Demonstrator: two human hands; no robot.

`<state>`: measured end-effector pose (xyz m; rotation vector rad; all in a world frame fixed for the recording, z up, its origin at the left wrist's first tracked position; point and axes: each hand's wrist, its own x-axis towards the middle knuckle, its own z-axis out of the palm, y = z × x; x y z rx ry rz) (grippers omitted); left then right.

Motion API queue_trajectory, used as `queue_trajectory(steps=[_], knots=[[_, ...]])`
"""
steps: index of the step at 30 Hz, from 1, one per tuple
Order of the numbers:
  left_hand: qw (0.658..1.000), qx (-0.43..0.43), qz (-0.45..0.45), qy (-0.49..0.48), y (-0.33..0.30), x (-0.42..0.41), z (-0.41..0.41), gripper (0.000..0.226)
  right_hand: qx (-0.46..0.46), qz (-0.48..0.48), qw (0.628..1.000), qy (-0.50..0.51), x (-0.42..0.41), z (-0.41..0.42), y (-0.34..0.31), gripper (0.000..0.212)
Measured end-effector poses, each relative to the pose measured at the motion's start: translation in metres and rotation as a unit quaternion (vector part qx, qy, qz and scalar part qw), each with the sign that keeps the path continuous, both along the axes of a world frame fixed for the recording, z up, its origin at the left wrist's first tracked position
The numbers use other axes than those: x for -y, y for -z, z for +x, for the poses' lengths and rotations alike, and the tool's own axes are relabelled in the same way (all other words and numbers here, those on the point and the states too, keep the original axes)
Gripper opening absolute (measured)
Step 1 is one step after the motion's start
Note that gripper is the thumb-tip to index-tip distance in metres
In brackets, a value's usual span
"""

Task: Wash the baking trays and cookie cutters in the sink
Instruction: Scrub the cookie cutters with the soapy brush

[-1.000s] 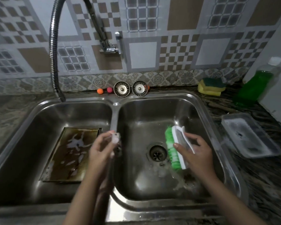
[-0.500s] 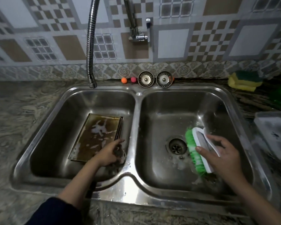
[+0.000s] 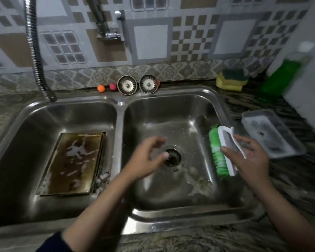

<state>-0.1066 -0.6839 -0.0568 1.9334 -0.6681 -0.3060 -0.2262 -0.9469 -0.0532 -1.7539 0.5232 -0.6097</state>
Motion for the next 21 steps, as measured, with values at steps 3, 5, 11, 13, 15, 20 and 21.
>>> queue_trajectory(steps=[3,5,11,13,15,20,21], knots=[[0.982,0.038,0.097,0.155,0.036,0.061,-0.017,0.059,0.021,0.015,1.0,0.009,0.002,0.0,-0.003,0.049],[0.951,0.082,0.178,0.24,0.063,0.092,-0.023,0.066,0.03,0.02,0.999,0.013,0.004,-0.003,-0.006,0.053],[0.836,0.17,0.369,0.368,0.112,0.143,-0.044,0.052,0.049,0.036,0.998,0.011,0.013,-0.016,-0.015,0.049],[0.822,0.18,0.395,0.369,0.112,0.153,-0.048,0.047,0.054,0.029,0.998,0.021,0.017,-0.022,-0.017,0.046],[0.823,0.162,0.406,0.363,0.115,0.159,-0.047,0.05,0.058,0.04,0.997,0.04,0.023,-0.027,-0.021,0.043],[0.884,0.066,0.346,0.308,0.111,0.16,-0.037,0.043,0.085,0.029,0.992,0.083,0.049,-0.03,-0.039,0.047],[0.907,0.033,0.31,0.283,0.109,0.16,-0.035,0.044,0.08,0.009,0.992,0.092,0.057,-0.03,-0.045,0.047]])
